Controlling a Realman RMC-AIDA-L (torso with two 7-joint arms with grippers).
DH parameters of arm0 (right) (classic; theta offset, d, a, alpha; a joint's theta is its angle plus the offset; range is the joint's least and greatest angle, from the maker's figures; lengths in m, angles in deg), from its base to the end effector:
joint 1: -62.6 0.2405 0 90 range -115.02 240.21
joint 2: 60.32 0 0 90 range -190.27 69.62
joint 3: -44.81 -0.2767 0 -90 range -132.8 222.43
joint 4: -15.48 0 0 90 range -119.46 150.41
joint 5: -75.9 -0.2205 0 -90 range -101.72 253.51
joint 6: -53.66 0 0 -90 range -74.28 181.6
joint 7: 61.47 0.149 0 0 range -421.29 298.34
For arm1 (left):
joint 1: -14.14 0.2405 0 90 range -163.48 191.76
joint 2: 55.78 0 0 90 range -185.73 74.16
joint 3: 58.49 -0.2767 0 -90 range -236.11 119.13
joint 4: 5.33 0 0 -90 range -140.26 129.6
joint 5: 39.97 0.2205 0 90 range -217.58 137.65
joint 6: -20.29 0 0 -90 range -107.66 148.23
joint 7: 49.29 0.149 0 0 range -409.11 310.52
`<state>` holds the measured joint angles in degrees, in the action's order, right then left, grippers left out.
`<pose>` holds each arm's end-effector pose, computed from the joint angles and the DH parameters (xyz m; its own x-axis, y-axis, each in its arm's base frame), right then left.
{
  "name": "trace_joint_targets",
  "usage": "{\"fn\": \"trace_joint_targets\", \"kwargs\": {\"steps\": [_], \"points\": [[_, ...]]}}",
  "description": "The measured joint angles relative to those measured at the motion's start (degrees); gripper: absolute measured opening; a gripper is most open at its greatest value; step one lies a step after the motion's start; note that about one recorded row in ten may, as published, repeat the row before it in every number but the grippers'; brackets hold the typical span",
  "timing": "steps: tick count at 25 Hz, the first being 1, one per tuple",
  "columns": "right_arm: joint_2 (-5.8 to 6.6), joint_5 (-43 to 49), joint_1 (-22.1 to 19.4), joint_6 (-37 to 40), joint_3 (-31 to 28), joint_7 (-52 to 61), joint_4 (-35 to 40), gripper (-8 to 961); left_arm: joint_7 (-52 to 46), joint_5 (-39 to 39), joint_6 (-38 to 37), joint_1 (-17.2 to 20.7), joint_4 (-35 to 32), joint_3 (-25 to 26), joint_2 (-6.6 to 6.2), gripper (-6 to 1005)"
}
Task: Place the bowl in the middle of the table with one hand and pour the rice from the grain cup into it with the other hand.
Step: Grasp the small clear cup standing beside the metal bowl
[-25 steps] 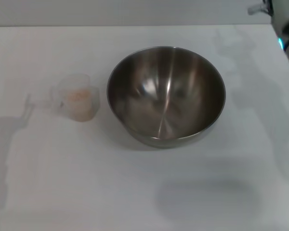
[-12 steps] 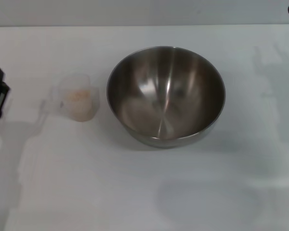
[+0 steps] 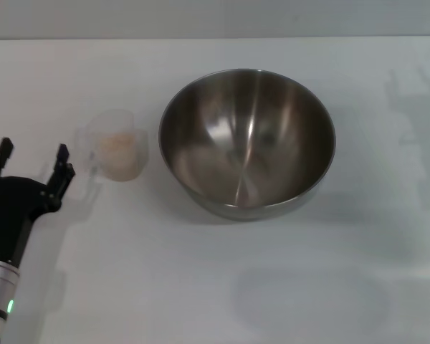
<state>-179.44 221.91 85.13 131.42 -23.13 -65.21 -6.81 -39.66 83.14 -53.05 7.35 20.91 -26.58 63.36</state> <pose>0.2881 0.3606 0.0125 0.6844 0.4322 -0.5872 -0.6249 -0.0673 -0.7778 -0.3453 0.2425 -0.0754 0.7526 -0.0470 0.6568 0.6445 -0.1520 -0.7493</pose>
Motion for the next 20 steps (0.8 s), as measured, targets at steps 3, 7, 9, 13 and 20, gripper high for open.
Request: {"fn": "trace_joint_targets", "kwargs": {"steps": [3, 7, 9, 13, 20], "points": [[0.03, 0.0, 0.2, 0.0, -0.6, 0.0, 0.5, 506, 0.1, 0.0, 3.7, 0.2, 1.4, -0.1, 0.02, 825], [0.15, 0.1, 0.5, 0.1, -1.0, -0.1, 1.1, 506, 0.1, -1.1, 8.1, -0.8, 1.9, -0.1, 0.03, 825], [0.19, 0.1, 0.7, 0.1, -1.2, -0.1, 1.5, 506, 0.1, -1.7, 9.0, -1.2, 1.9, -0.2, 0.03, 825], [0.27, 0.1, 0.7, 0.2, -1.3, -0.2, 1.8, 506, 0.2, -3.5, 11.5, -3.0, 1.9, -0.2, 0.04, 825], [0.29, 0.1, 0.6, 0.4, -1.3, -0.2, 1.8, 506, 1.8, -4.5, 12.6, -4.6, 1.6, 0.2, 0.04, 825]]}}
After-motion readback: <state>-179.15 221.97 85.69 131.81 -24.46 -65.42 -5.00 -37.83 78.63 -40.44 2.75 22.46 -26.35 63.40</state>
